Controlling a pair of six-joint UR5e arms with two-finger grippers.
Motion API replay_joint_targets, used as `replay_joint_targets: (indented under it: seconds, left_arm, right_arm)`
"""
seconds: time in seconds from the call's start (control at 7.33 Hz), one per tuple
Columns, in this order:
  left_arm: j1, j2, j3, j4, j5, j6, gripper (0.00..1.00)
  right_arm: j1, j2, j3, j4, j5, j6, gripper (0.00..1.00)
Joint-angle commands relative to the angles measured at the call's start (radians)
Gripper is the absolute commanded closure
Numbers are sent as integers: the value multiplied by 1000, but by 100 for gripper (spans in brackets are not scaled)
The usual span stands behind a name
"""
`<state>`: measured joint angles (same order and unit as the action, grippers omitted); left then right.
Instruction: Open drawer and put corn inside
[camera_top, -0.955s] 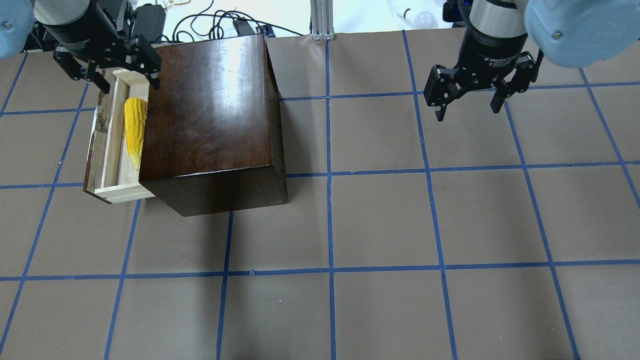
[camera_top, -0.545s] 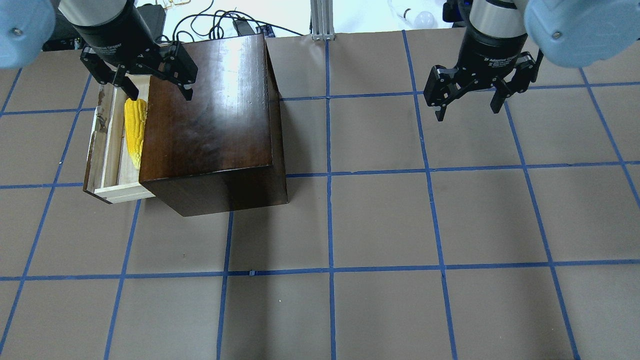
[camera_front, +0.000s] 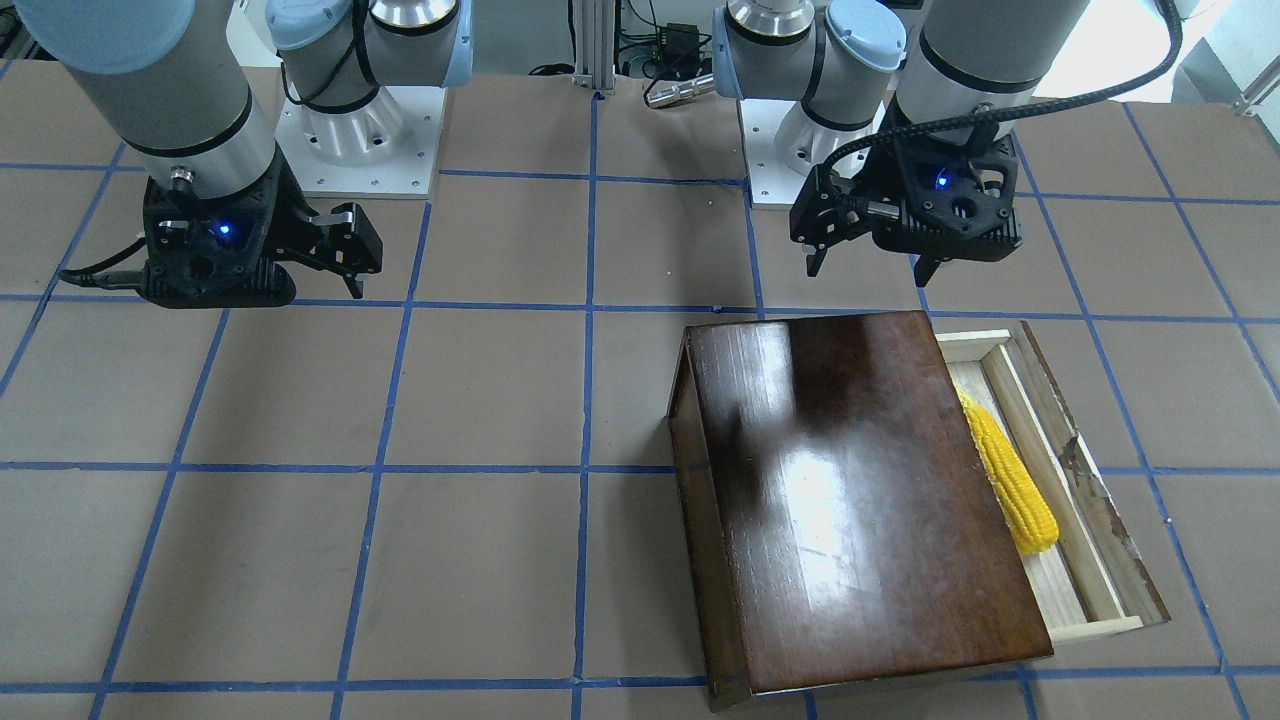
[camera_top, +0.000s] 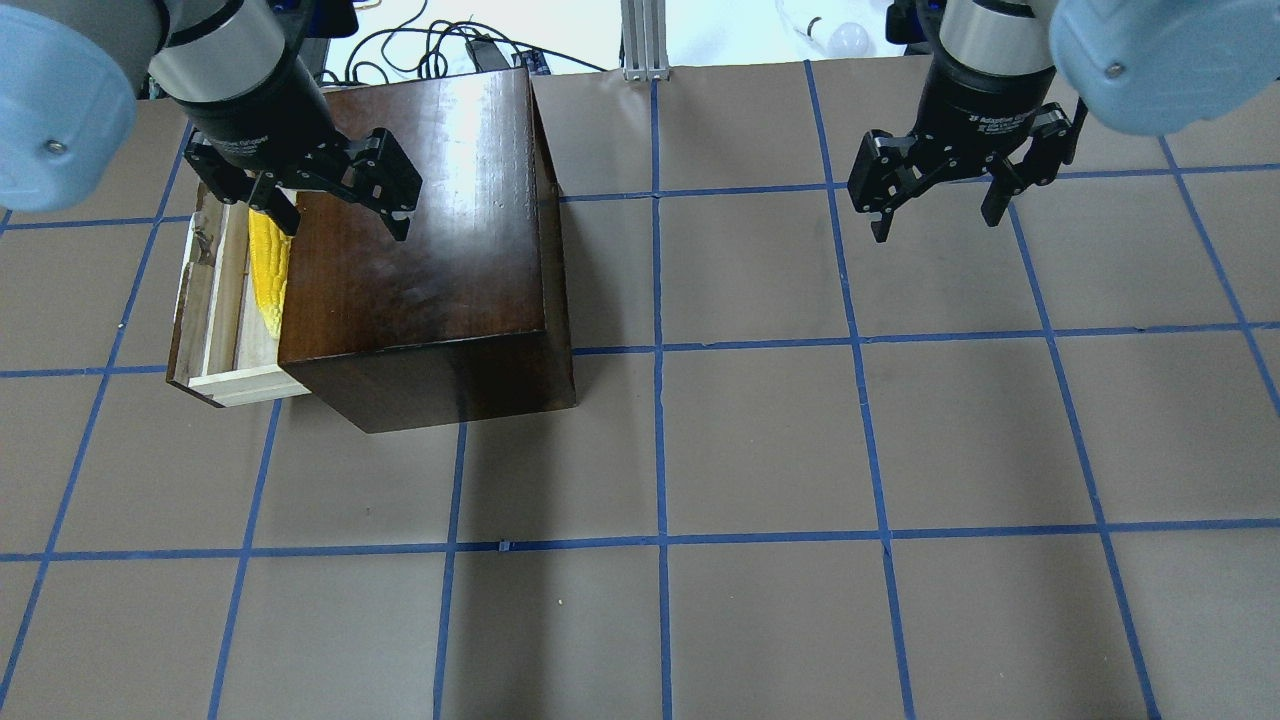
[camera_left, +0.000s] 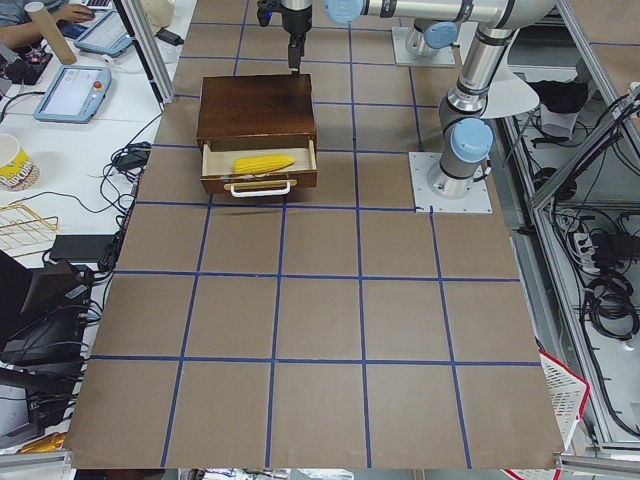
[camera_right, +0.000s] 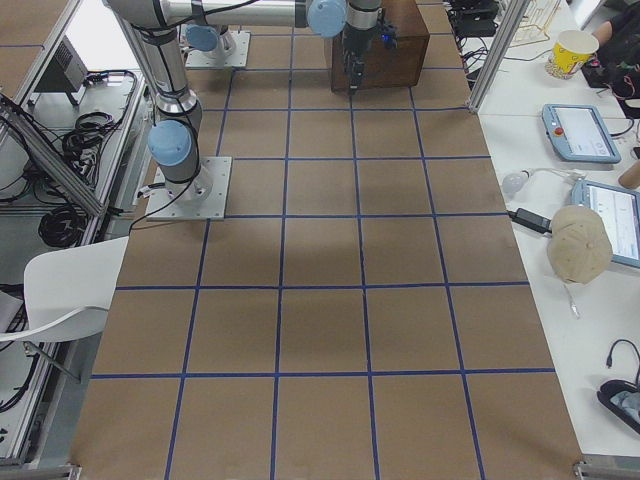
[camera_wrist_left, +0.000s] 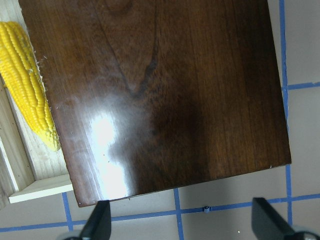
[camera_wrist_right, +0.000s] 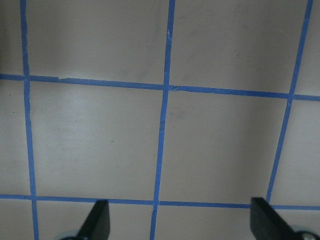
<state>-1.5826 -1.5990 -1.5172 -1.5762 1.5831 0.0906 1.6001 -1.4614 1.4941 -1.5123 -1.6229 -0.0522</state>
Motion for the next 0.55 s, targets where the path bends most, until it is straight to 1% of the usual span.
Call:
replay_joint_targets:
  seconds: [0.0, 0.41]
  left_arm:
    - [1, 10, -6, 4, 0, 0, 0]
    - [1, 10, -4, 4, 0, -11, 0]
  right_arm:
    - [0, 0, 0, 1, 0, 0, 0]
    - [0, 0, 0, 1, 0, 0, 0]
